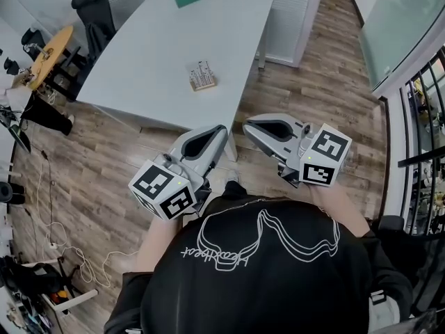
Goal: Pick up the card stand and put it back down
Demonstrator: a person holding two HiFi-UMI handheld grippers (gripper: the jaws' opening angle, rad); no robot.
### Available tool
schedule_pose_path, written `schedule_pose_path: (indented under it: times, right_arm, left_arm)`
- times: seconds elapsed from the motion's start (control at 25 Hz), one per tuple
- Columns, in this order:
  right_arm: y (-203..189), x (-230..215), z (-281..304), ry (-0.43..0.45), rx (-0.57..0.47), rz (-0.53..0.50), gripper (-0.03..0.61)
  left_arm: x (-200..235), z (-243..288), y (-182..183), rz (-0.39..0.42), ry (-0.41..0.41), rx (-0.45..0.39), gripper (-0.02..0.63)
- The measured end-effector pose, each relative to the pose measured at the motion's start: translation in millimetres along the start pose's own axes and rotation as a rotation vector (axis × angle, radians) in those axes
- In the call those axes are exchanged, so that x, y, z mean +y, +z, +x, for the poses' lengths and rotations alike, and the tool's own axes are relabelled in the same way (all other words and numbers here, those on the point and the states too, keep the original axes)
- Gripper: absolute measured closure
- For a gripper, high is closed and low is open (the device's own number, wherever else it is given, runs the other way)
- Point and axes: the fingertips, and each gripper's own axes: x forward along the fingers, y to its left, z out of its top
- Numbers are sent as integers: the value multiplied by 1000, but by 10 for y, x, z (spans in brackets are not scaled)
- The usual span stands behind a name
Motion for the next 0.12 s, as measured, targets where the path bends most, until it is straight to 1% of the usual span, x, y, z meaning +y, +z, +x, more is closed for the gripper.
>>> schedule_pose_path:
  times: [0.12]
  right_arm:
    - [-39, 41, -43, 0, -3, 4, 571]
  left_arm:
    - [-58, -10, -68, 42, 9, 18, 600]
